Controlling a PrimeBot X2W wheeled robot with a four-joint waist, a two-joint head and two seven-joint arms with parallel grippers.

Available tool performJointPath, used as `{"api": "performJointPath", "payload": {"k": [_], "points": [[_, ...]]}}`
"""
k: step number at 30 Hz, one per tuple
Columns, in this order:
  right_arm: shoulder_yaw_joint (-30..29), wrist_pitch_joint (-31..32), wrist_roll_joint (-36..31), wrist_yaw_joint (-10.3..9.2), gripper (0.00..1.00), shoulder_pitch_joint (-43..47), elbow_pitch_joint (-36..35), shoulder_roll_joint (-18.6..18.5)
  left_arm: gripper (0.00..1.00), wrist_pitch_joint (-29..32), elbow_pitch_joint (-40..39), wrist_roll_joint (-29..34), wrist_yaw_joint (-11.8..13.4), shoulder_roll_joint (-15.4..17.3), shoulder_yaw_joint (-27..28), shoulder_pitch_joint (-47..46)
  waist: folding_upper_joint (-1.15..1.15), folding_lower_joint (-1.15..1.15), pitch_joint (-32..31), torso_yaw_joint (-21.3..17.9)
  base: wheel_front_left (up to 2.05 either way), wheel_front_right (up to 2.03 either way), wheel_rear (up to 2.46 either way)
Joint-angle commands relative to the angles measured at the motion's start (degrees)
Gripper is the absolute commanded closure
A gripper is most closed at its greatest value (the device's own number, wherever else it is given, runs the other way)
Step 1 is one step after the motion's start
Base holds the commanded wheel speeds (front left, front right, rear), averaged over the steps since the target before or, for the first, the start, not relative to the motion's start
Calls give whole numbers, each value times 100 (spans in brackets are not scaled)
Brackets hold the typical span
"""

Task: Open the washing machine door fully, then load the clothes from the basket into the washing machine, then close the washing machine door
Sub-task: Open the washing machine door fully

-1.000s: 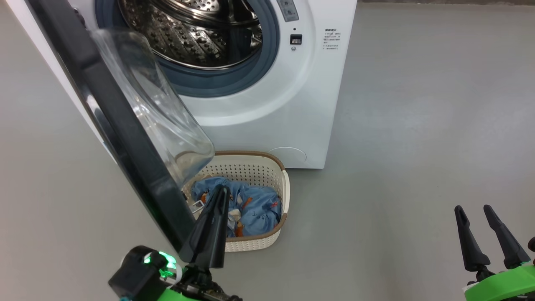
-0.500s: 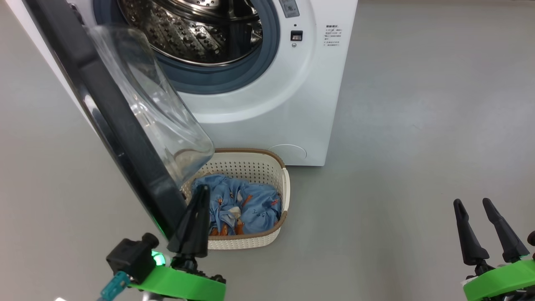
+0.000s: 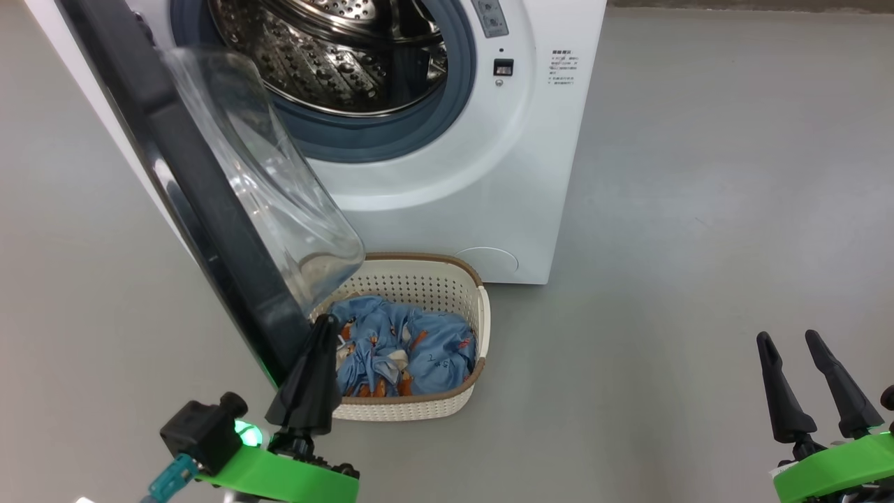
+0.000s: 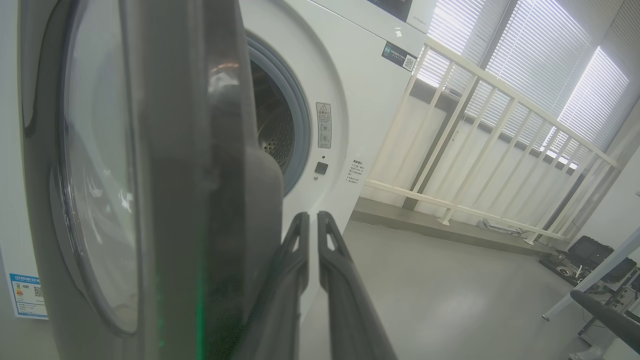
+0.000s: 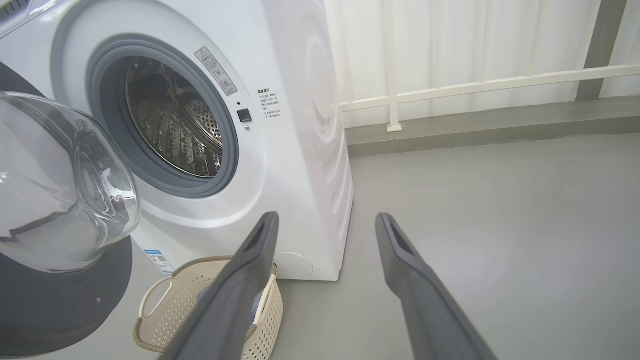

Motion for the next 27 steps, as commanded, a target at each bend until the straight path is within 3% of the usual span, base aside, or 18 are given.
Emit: {"api": "performJointPath", "payload": {"k": [1,15,27], "points": [[111,-70,-72,43,0,-131,-155,-180,100,-60,-63,-9,-15,34,243,-118,0,0,-6,13,0,0,0],[108,-70,-79,43,0,-114,-191,-179,100,-60,188,-4,-66,34,489,-115,0,0,28,156,0,0,0],[99,-70,-75,43,0,-125,-192,-186,100,-60,203,188,-111,34,802,58,0,0,39,551,0,0,0]]}}
